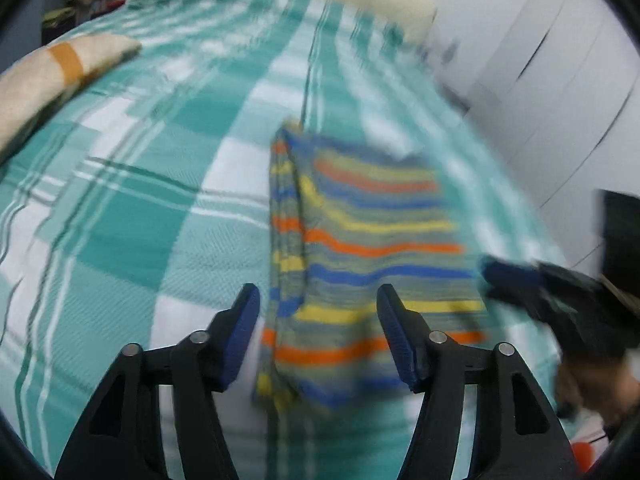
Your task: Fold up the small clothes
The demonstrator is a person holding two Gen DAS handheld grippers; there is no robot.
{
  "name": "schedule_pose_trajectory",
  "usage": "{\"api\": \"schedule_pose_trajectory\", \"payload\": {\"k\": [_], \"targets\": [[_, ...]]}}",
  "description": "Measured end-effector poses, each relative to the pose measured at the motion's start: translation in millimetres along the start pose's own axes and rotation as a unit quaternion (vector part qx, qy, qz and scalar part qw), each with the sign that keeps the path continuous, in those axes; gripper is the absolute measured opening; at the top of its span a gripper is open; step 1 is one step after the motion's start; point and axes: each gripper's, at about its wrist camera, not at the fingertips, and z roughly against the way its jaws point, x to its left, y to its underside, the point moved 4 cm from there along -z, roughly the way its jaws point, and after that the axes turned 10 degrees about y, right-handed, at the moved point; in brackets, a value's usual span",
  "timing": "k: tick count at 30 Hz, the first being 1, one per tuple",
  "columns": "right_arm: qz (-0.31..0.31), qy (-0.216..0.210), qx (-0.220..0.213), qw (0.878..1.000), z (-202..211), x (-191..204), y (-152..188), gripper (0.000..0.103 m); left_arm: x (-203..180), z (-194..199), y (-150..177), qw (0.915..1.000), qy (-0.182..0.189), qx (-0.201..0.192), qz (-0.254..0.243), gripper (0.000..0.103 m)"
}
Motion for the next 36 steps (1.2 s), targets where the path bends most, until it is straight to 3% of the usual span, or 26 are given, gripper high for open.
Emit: {"api": "schedule_pose_trajectory", "payload": {"k": [1,4,6,8,9,10,12,14,16,18,21,23,25,27,36], "targets": [[0.009,-0.006,0.01,1.0,-5.5,7.9,12.3,0.035,6.3,-13.1,1.7,0.9996,-0.019,0.019,-0.001,0.013],[0.04,0.035,0.098,0.994,-45.5,11.6,61.5,0.026,22.8,-21.1,-3.7,0.999,-0.032,0.026,0.014,0.013],[0.046,0.044,0.069,0.996,-36.6,14.6,65.0,0.026,18.0,-6.0,-10.7,0.9988,-0.046,0.017,-0.003,0.014],[0.027,0.032,0.061,0.997,-22.6,9.5,54.0,0.026,15.7,7.8,-20.0,0.9986,-0.052,-0.006,-0.01,0.03],[0.009,0.027,0.04,0.999,-12.4,3.1,42.7,0.026,13.2,13.8,-26.4,0.9992,-0.034,-0.018,-0.006,0.054],[0.0,0.031,0.022,0.999,-4.6,-2.9,30.4,0.026,10.0,16.1,-31.5,0.9994,-0.021,-0.029,-0.004,0.069],[0.001,0.041,0.003,0.999,-2.5,-10.9,9.9,0.026,-1.3,6.8,-43.1,0.9991,-0.011,-0.032,-0.025,0.07],[0.005,0.053,-0.001,0.999,-13.6,-18.2,-8.7,0.026,-8.2,-16.6,-51.0,0.9974,-0.038,-0.009,-0.061,0.067],[0.001,0.061,0.03,0.998,-43.9,-27.5,-15.2,0.025,6.4,-51.9,-53.1,0.9918,-0.101,0.036,-0.07,0.045],[-0.011,0.074,0.079,0.994,-85.0,-32.6,-12.4,0.025,25.7,-70.1,-50.1,0.9942,-0.086,0.059,-0.029,0.047],[-0.026,0.086,0.057,0.994,-89.7,-31.8,-11.8,0.025,23.1,-50.2,-54.3,0.9962,-0.074,0.037,-0.027,0.057],[-0.035,0.107,0.045,0.993,-76.1,-26.6,-14.1,0.037,19.1,-31.1,-52.4,0.9969,-0.068,0.016,-0.035,0.066],[-0.041,0.14,0.032,0.989,-57.0,-18.5,-11.8,0.082,16.9,-12.4,-44.1,0.9977,-0.057,0.007,-0.036,0.07],[-0.049,0.187,0.015,0.981,-35.9,-11.2,-6.3,0.084,16.1,-3.2,-35.9,0.9978,-0.056,0.009,-0.035,0.07],[-0.048,0.255,0.019,0.966,3.5,0.5,10.4,0.084,9.5,22.6,-15.4,0.9976,-0.062,0.014,-0.029,0.07]]}}
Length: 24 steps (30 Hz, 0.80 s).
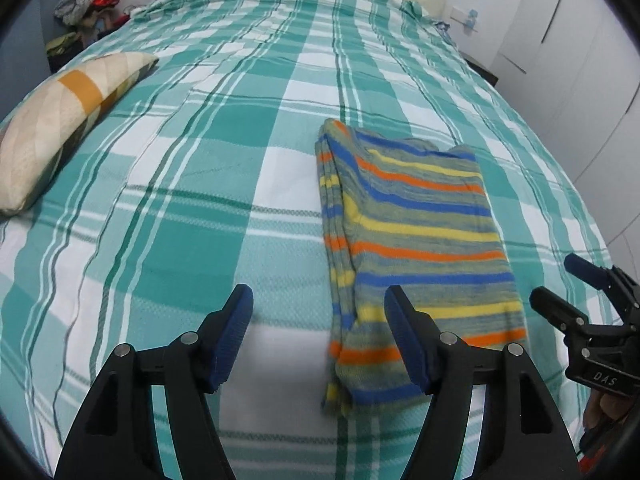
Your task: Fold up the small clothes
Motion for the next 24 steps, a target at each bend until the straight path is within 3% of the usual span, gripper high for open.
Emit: {"api": "schedule_pose_trajectory", "payload": {"k": [9,12,15,16,18,21,24], "targets": [[0.007,0.025,-0.008,1.0,18.9,-13.3,7.2,0.084,-18.5,8.0,1.4,0.9999,0.003,0.001,-0.016,0.071],[0.006,0.024,-0.01,1.0,17.6,-17.4,7.8,0.084,-15.3,6.8,1.1,0.9999,0.014,-0.001,-0.004,0.077],[-0.026,-0.027,-0.008,0.999,6.3,-30.7,6.2,0.084,-3.1,5.5,3.7,0.9987,0.044,-0.007,0.025,0.086],[-0.053,-0.066,-0.002,0.996,-2.0,-38.8,5.3,0.084,1.9,3.8,5.8,0.998,0.052,-0.005,0.035,0.087],[-0.114,-0.149,0.013,0.982,-22.7,-55.8,2.9,0.084,12.3,-4.0,12.0,0.9966,0.065,0.003,0.051,0.087],[-0.195,-0.247,0.033,0.949,-66.3,-74.2,-8.5,0.082,16.4,-23.0,21.8,0.9942,0.086,0.025,0.06,0.087],[-0.246,-0.31,0.061,0.916,-109.8,-77.8,-21.9,0.077,12.8,-36.0,27.0,0.9934,0.096,0.031,0.054,0.086]]}}
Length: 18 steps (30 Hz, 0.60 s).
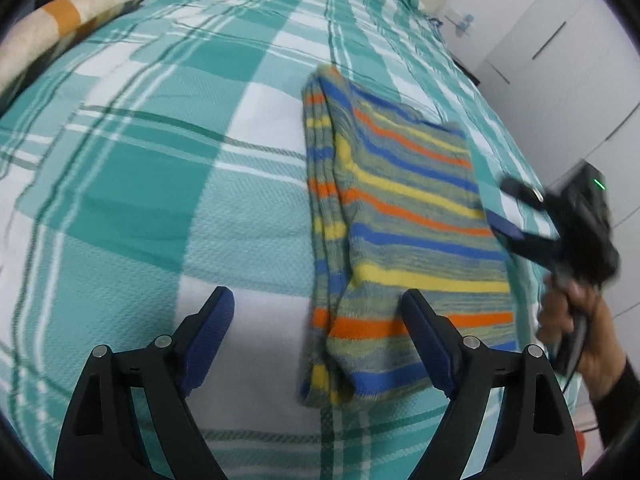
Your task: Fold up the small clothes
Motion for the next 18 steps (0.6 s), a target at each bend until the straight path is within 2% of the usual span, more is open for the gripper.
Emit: {"api": "schedule_pose_trajectory", "payload": {"k": [1,3,5,6,7,8,9,11,13,18], "targets": [[-0.024,-0.03,0.018,0.999,-15.2,-5.7,-6.5,0.072,-3.3,-4.5,1.0,0.9999,0.007,0.002,-0.008,0.086],[-0.048,-0.054,0.024,0.997,-33.8,-10.3,-18.2,0.06,-8.3,-9.1,2.2,0.9997,0.016,0.007,-0.016,0.083],[-0.055,-0.08,0.023,0.995,-47.7,-5.7,-28.8,0.057,-13.3,-15.3,4.2,0.9993,0.026,0.015,-0.024,0.071],[-0.055,-0.089,0.032,0.994,-56.1,-1.5,-30.6,0.053,-14.8,-19.3,5.5,0.9992,0.028,0.02,-0.023,0.059],[-0.045,-0.09,0.044,0.994,-66.1,5.3,-30.9,0.042,-15.8,-23.0,6.6,0.9989,0.035,0.024,-0.018,0.037],[-0.016,-0.064,0.051,0.996,-74.6,14.3,-30.7,0.034,-15.9,-25.6,7.2,0.9989,0.036,0.027,-0.011,0.02],[0.003,-0.041,0.049,0.998,-77.3,19.6,-30.2,0.028,-16.0,-25.2,7.1,0.9993,0.03,0.023,-0.007,0.016],[0.043,0.003,0.026,0.999,-71.1,34.1,-28.7,0.027,-21.4,-19.2,5.9,0.9996,0.023,0.013,-0.007,0.013],[0.078,0.025,-0.007,0.997,-51.7,48.7,-27.2,0.025,-36.6,-5.7,5.7,0.9996,0.014,-0.005,-0.026,0.012],[0.159,0.025,-0.067,0.985,18.8,93.7,-25.8,0.025,-85.9,34.8,1.3,0.9962,0.044,-0.047,-0.058,0.012]]}}
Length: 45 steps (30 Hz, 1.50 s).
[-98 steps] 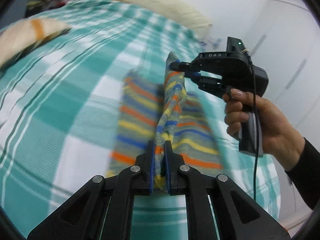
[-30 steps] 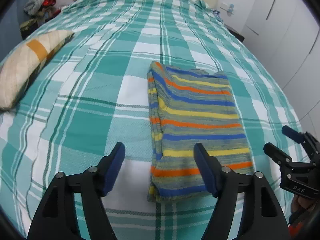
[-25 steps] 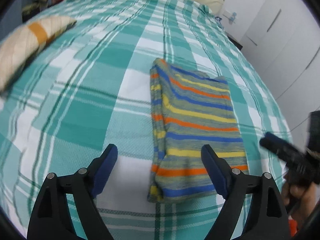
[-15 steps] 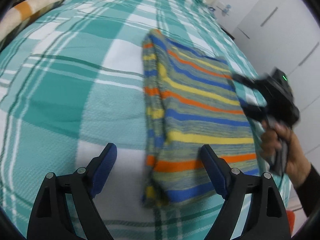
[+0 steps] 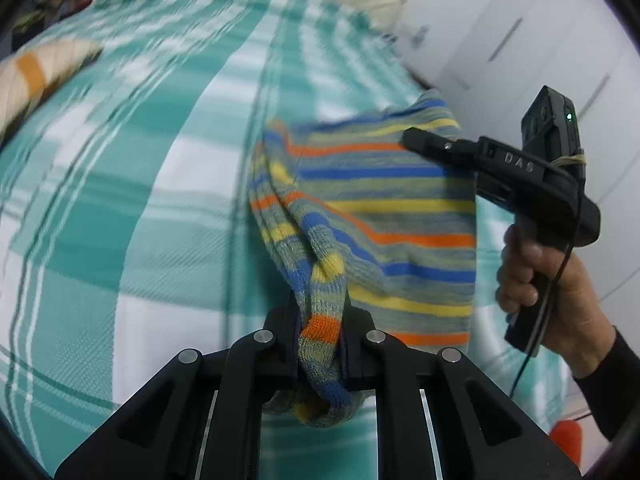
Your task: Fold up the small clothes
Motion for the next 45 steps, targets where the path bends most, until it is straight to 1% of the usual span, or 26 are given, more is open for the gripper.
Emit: {"api": "schedule_pose_trajectory", "payload": {"k": [3,6,7,8,9,10,11,12,13,15,16,17,18,19,20,22,23,24,25,26,28,31,33,37,41,45], "targets": [[0.02,0.004,-0.029,0.999,48.6,8.8,-12.8,0.025,-42.2,15.6,-6.0,0.9992,0.024,-0.015,-0.03,0.012],[0.023,0.017,-0.045,0.999,91.8,-4.2,-21.8,0.025,-67.1,14.1,-4.5,0.9984,0.041,-0.009,-0.038,0.016],[0.022,0.024,-0.043,0.999,99.6,-11.7,-22.9,0.026,-72.5,0.8,2.2,0.9988,0.036,0.006,-0.031,0.028],[0.019,0.037,-0.031,0.999,103.0,-24.7,-21.5,0.028,-72.9,-11.5,7.4,0.9991,0.026,0.019,-0.028,0.055],[0.012,0.057,-0.016,0.998,102.7,-39.1,-19.3,0.046,-69.8,-28.0,17.4,0.9991,-0.001,0.031,-0.03,0.072],[0.005,0.1,0.008,0.995,101.6,-62.0,-6.9,0.078,-64.4,-43.1,31.2,0.9975,-0.044,0.041,-0.038,0.086],[0.0,0.138,0.021,0.99,101.1,-80.4,4.0,0.088,-60.9,-49.9,40.0,0.9953,-0.071,0.05,-0.044,0.08],[-0.008,0.172,0.032,0.985,103.3,-99.8,18.2,0.089,-56.8,-53.5,53.7,0.9914,-0.101,0.067,-0.051,0.078],[-0.02,0.214,0.052,0.975,110.4,-121.8,39.9,0.089,-55.2,-50.3,66.9,0.989,-0.113,0.075,-0.058,0.078],[-0.029,0.249,0.066,0.966,128.1,-137.1,71.8,0.089,-57.4,-30.9,83.0,0.9866,-0.131,0.06,-0.076,0.086],[-0.026,0.268,0.073,0.96,142.1,-141.4,91.8,0.089,-61.6,-16.4,91.0,0.9811,-0.162,0.045,-0.095,0.095],[-0.022,0.284,0.079,0.955,153.4,-142.8,108.3,0.089,-65.5,-6.0,95.0,0.976,-0.186,0.033,-0.108,0.099],[-0.018,0.298,0.084,0.951,164.7,-139.7,125.0,0.09,-68.9,5.4,97.5,0.9689,-0.214,0.02,-0.123,0.099],[-0.015,0.309,0.091,0.946,177.4,-130.6,146.1,0.09,-76.3,17.6,101.3,0.9612,-0.239,0.009,-0.137,0.099],[-0.014,0.31,0.096,0.946,185.4,-123.8,158.1,0.09,-80.9,25.2,102.6,0.9569,-0.252,0.003,-0.144,0.099],[-0.018,0.301,0.097,0.948,201.2,-99.6,184.7,0.09,-89.9,42.2,106.3,0.9489,-0.281,0.002,-0.144,0.099],[-0.023,0.295,0.095,0.951,209.6,-89.1,195.4,0.091,-94.7,51.5,109.7,0.9429,-0.299,0.004,-0.147,0.1],[-0.03,0.288,0.09,0.953,220.7,-75.1,205.7,0.094,-96.2,59.0,113.0,0.9391,-0.308,0.005,-0.151,0.1],[-0.039,0.282,0.086,0.955,228.7,-60.7,214.8,0.097,-100.3,66.1,117.5,0.9378,-0.311,0.01,-0.155,0.1],[-0.045,0.276,0.082,0.957,237.3,-44.2,223.6,0.097,-104.6,72.3,122.7,0.9406,-0.302,0.025,-0.154,0.1],[-0.044,0.273,0.074,0.958,246.6,-20.4,234.4,0.098,-110.7,83.2,131.9,0.9496,-0.275,0.057,-0.14,0.1],[-0.026,0.293,0.067,0.953,263.9,10.4,248.1,0.098,-116.2,101.7,142.6,0.9629,-0.242,0.056,-0.106,0.1],[-0.017,0.294,0.068,0.953,270.7,24.5,252.4,0.098,-117.7,112.2,145.9,0.9679,-0.229,0.051,-0.09,0.1],[0.001,0.293,0.062,0.954,278.5,50.1,253.0,0.098,-122.3,116.8,143.1,0.9715,-0.218,0.048,-0.081,0.1],[0.009,0.292,0.061,0.954,280.8,66.1,251.6,0.098,-127.3,122.2,138.5,0.9678,-0.232,0.042,-0.088,0.1],[0.02,0.304,0.058,0.951,284.2,75.0,246.8,0.098,-131.7,126.0,135.4,0.9683,-0.23,0.042,-0.087,0.101]]}}
